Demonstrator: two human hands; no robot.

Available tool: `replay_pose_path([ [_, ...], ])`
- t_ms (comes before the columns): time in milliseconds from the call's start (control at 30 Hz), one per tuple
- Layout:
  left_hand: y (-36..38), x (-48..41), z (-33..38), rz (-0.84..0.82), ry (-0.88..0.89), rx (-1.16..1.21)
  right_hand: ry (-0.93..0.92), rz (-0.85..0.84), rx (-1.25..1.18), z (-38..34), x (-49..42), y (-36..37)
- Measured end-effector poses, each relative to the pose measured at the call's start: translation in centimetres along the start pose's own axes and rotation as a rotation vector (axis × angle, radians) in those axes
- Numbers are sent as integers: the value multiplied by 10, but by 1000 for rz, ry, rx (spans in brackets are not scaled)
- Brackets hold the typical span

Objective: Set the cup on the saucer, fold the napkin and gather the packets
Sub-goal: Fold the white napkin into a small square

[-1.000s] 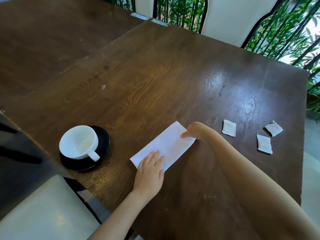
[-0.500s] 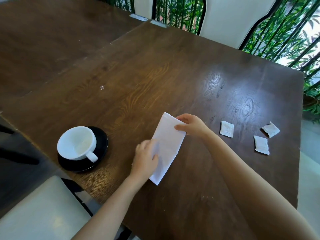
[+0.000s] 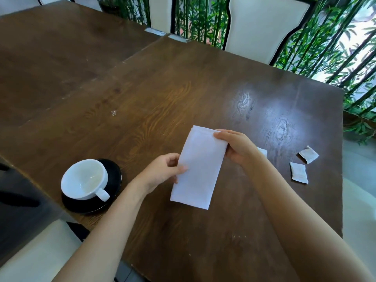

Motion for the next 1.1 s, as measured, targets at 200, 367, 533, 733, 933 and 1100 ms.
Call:
replay_pose_path([
  [200,14,8,24,39,111,-90,-22,190,170,-1,16,-25],
  [367,20,15,48,5,181,13,-636,121,818,-32,69,-1],
  [533,31,21,60,-53,195,90,-196,108,480,28,77,-8],
  [733,18,25,61,136,224,19,-124,66,-80,38,93,-7],
  [933,26,31,71,100,317,-84,-292,156,103,6,101,-12],
  [1100,30,32,90,185,403,-430,-362,176,388,-11,104,-16],
])
Point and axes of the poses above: each hand's wrist, its own x-axis away from the middle knuckle, its own y-axis out of the palm, z = x × y, the point moved 10 cm from there along -x, towards the middle knuckle, and after that the axes turned 11 degrees about x, right-handed, at the moved point
